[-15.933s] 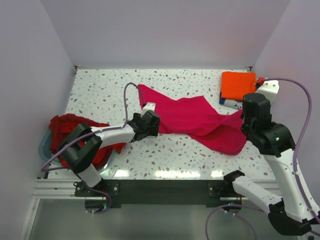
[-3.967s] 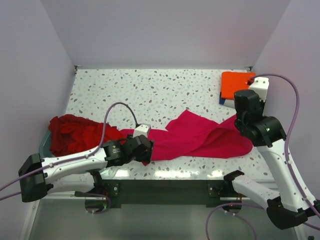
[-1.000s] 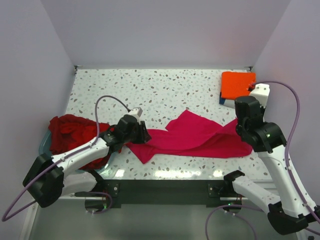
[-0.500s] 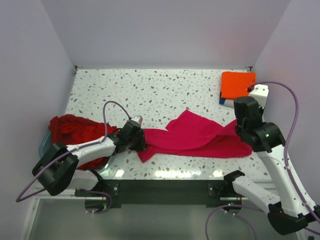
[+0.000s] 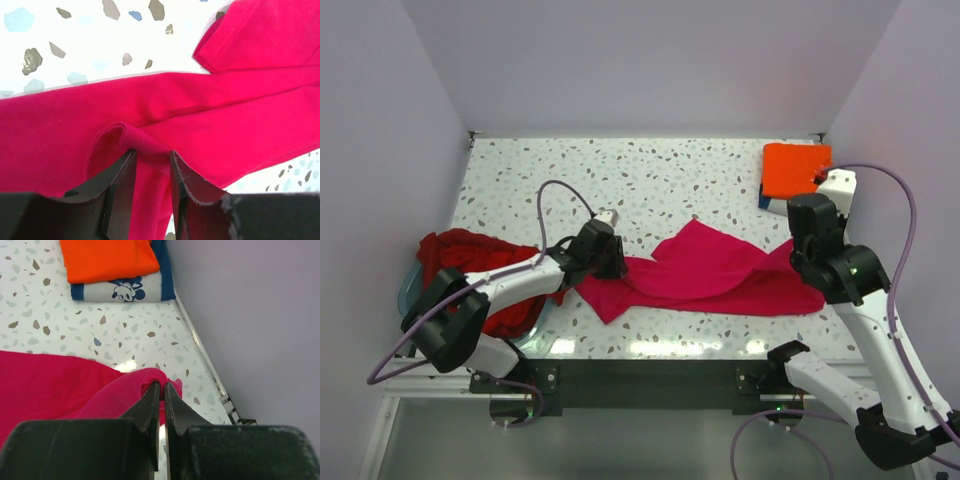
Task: Fold and stack the t-shirts
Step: Flatten the tshirt out
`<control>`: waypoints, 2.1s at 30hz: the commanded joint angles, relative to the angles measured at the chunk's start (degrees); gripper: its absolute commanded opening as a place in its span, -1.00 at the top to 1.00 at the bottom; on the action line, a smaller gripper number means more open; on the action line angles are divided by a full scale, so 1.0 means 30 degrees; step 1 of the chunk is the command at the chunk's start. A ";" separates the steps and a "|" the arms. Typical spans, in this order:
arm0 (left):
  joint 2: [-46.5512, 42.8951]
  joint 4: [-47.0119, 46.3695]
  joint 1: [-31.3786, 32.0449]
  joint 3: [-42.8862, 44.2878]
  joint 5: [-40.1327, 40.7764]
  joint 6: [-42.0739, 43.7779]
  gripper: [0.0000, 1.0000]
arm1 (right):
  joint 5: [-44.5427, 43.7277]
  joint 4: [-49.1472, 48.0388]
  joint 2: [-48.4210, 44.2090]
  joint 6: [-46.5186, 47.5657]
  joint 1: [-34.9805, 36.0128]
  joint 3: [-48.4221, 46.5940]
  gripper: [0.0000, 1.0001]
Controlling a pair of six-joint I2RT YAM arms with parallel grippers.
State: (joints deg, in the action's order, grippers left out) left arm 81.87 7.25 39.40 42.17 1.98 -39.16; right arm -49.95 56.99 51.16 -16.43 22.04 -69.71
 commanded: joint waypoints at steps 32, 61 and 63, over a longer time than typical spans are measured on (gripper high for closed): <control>0.0629 -0.1683 -0.0007 -0.1168 0.1333 0.0161 -0.06 | -0.0165 0.0602 -0.1290 -0.0179 -0.0082 -0.0112 1.00; -0.6217 0.3615 -0.0066 -0.0173 0.2413 0.0249 1.00 | -0.0400 0.0456 -0.0852 0.0407 -0.0082 -0.1163 1.00; -0.6836 0.4842 -0.0212 0.0705 0.2708 0.0511 1.00 | -0.0283 0.0427 -0.0676 0.0581 -0.0082 -0.1604 1.00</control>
State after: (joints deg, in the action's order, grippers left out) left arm 64.88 15.62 39.38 39.62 6.90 -38.83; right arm -49.93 59.18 48.49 -15.79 22.04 -70.61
